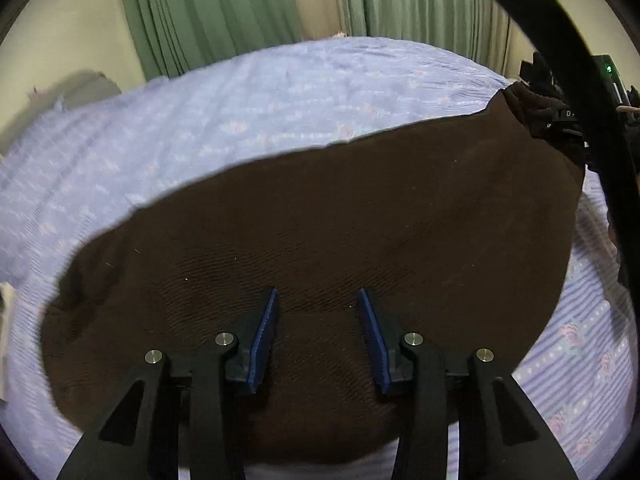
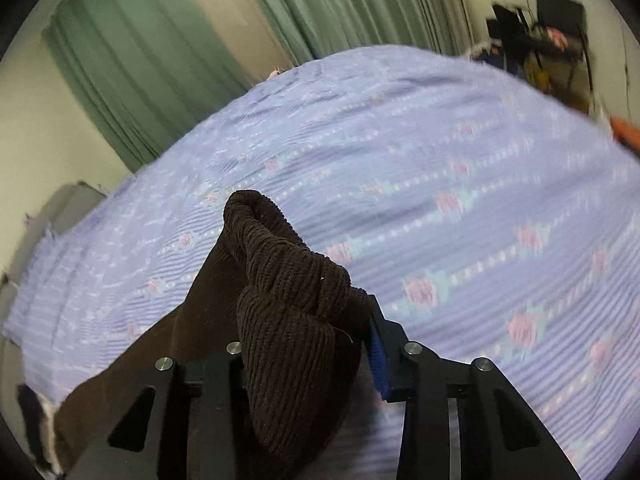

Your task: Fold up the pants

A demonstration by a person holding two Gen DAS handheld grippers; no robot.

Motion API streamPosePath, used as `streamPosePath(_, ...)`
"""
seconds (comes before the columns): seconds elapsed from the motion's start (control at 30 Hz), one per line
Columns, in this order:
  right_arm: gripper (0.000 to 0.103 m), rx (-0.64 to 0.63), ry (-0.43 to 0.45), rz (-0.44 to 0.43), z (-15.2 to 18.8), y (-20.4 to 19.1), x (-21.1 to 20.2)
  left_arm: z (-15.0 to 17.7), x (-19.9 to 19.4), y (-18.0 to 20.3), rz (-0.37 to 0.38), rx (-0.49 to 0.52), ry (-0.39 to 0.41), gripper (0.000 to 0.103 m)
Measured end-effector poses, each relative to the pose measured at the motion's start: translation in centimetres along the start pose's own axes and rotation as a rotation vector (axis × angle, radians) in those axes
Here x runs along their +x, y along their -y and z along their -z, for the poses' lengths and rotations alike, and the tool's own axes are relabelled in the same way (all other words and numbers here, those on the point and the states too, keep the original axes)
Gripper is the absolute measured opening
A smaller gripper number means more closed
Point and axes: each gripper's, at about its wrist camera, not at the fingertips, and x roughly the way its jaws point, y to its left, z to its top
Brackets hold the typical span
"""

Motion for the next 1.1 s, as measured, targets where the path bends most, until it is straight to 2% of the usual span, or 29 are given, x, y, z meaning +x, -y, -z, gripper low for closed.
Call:
streamPosePath(0.1, 0.038, -0.017, -0.017, 0.019, 0.3, -0.1, -0.6, -0.1, -0.5, 0.4, -0.006, 0.011, -0.015, 0.043)
streamPosePath(0.13, 0.038, -0.005, -0.021, 0.013, 0.2, 0.2, -0.8, -0.5, -1.0, 0.5, -0.02, 0.014, -0.014, 0.046)
streamPosePath(0.2, 0.038, 0.006, -0.023, 0.003, -0.1, 0.5, -1.4, -1.4, -2.7, 0.3, -0.05, 0.012, 0.043, 0.056)
streamPosePath(0.27, 0.04, -0.017, -0.019, 0.007, -0.2, 0.0, -1.5, -1.8, -4.6, 0.4, -0.034, 0.011, 0.109, 0.067)
streamPosePath(0.33, 0.048, -0.047, -0.024, 0.019, 0.2, -0.1, -1.5, -2.0, -5.4, 0.4, -0.029, 0.012, 0.132, 0.067)
streamPosePath(0.47, 0.048, 0.002, -0.072, -0.005, 0.2, 1.2, 0.2, -2.6, -4.6, 1.1, 0.01, 0.043, 0.132, 0.067)
streamPosePath(0.53, 0.04, 0.055, -0.081, -0.034, 0.5, 2.1, 0.4, -3.1, -3.9, 1.9, 0.047, 0.046, 0.14, 0.067)
streamPosePath(0.67, 0.036, 0.107, -0.03, -0.08, 0.5, 2.2, -2.4, -4.3, -1.7, 3.3, 0.132, 0.024, 0.087, 0.053)
streamPosePath(0.7, 0.036, 0.099, -0.004, -0.077, 0.5, 1.8, -3.6, -4.2, -1.1, 3.3, 0.141, 0.023, 0.067, 0.052)
streamPosePath(0.8, 0.036, 0.047, 0.069, -0.061, 0.4, 0.0, -7.4, -3.8, 1.3, 3.4, 0.162, 0.029, -0.025, 0.052)
streamPosePath(0.87, 0.036, 0.003, 0.088, -0.051, 0.6, -1.8, -9.6, -3.8, 1.5, 2.9, 0.176, 0.04, -0.048, 0.052)
streamPosePath(0.93, 0.036, -0.087, 0.125, 0.008, 0.9, -4.5, -11.8, -4.6, 0.5, 2.1, 0.166, 0.026, -0.06, 0.052)
streamPosePath(1.0, 0.036, -0.208, 0.173, 0.071, 1.2, -8.1, -14.2, -5.2, -2.2, -0.5, 0.129, -0.041, -0.012, 0.053)
streamPosePath(1.03, 0.036, -0.255, 0.188, 0.091, 1.3, -9.7, -14.9, -5.3, -4.0, -2.5, 0.109, -0.086, 0.016, 0.058)
streamPosePath(1.1, 0.036, -0.345, 0.211, 0.129, 1.7, -13.1, -16.2, -5.2, -6.5, -5.8, 0.089, -0.142, 0.036, 0.06)
